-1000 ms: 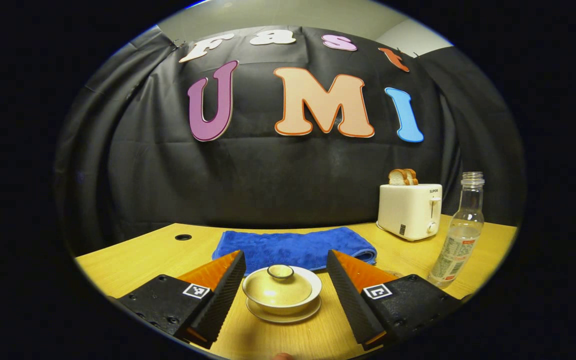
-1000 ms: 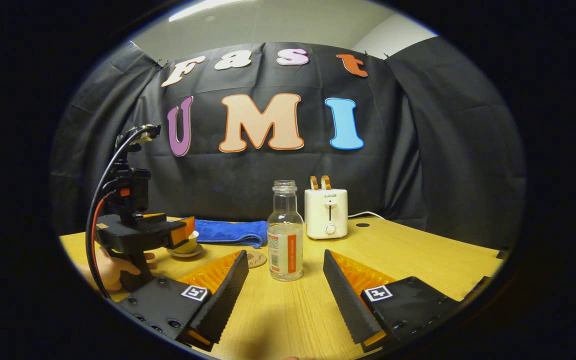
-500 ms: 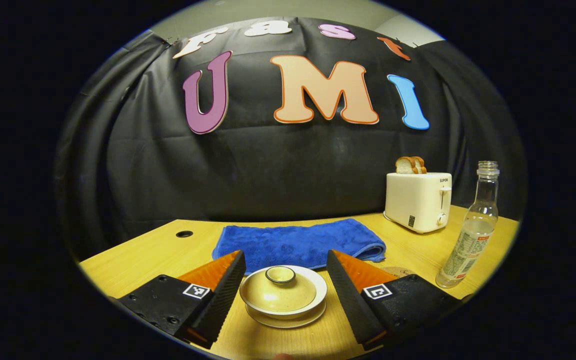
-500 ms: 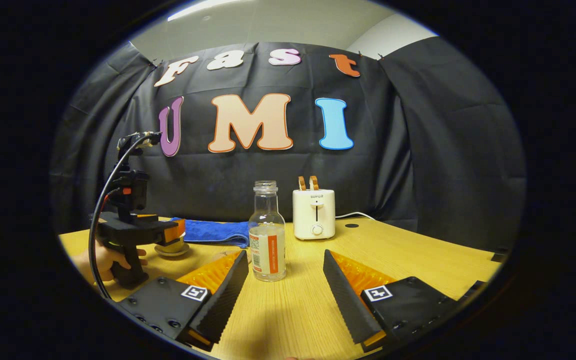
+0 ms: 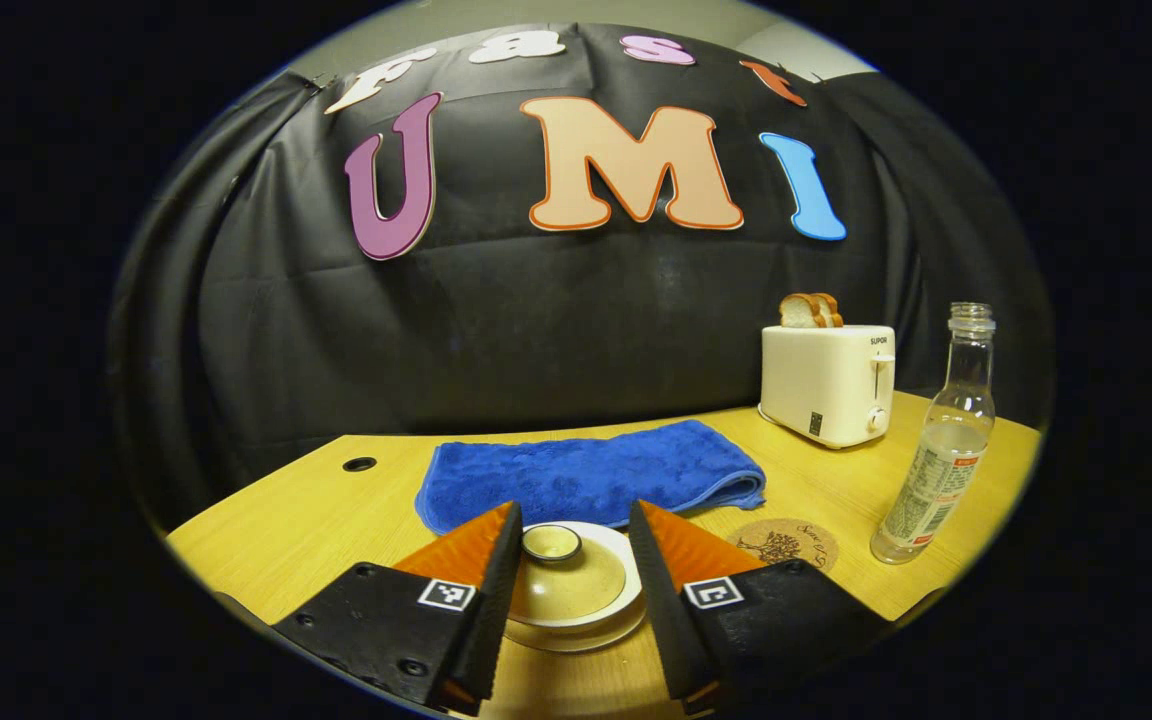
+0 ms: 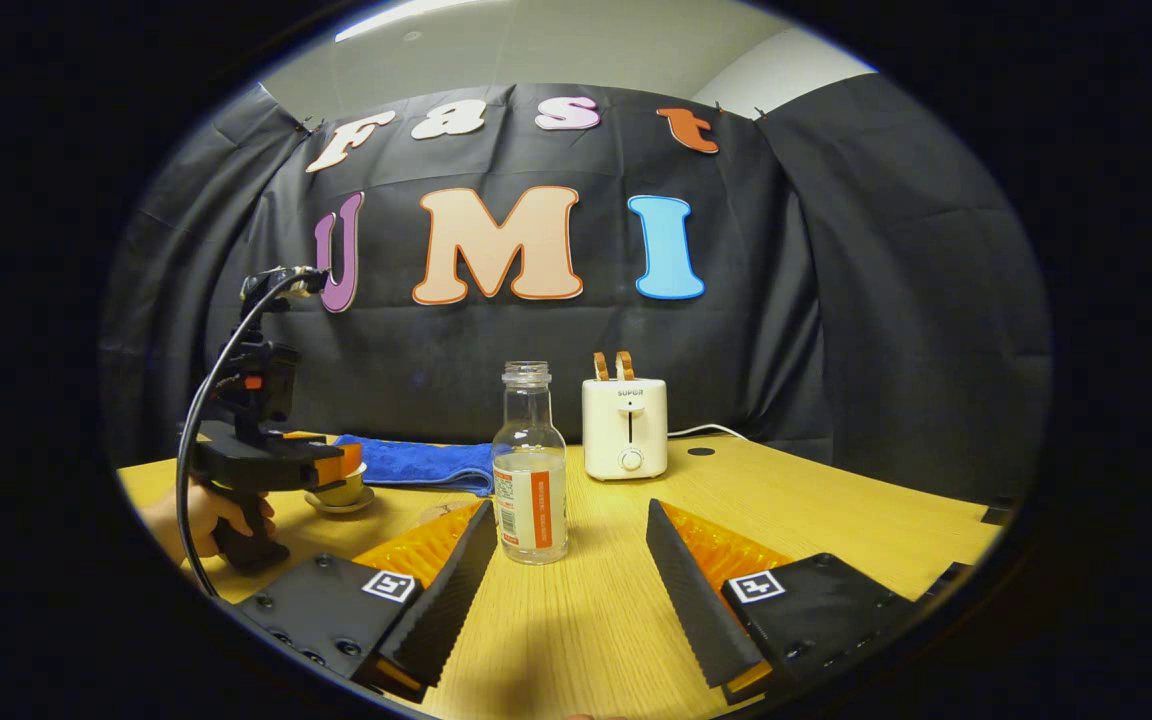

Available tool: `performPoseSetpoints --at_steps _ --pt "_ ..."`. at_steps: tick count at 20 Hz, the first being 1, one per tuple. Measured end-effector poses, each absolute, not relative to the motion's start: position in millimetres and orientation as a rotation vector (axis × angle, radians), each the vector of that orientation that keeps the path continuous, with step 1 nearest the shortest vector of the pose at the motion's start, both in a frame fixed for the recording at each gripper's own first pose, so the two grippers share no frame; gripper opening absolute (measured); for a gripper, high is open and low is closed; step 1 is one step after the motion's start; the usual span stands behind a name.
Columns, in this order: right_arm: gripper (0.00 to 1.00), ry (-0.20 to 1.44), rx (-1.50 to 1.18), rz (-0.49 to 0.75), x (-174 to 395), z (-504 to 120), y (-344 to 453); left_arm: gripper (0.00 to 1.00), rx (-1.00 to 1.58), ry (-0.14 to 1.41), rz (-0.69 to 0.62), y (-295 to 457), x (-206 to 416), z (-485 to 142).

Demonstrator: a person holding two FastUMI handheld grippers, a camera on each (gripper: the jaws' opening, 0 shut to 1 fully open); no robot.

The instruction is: Open the teacup lid with one hand, grasp the water bottle and pour water into the teacup with the other hand; after pouring, place the water bottle on the coaster and then close the teacup lid.

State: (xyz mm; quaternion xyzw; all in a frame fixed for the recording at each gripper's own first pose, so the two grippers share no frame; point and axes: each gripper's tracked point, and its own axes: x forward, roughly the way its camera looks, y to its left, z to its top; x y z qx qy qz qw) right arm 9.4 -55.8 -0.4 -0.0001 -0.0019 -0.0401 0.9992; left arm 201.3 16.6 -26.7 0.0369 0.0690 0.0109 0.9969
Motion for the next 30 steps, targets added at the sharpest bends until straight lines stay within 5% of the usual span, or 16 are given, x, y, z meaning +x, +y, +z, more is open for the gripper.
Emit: performPoseSetpoints --at_steps 7,30 --pt "0.96 -0.004 -0.001 -0.081 9 0 -56 0.27 0.093 0.139 0.048 25 200 -26" --pt "0.99 -0.002 0.002 -0.043 25 -4 -45 0.24 -0.005 0.016 0.043 32 166 -9"
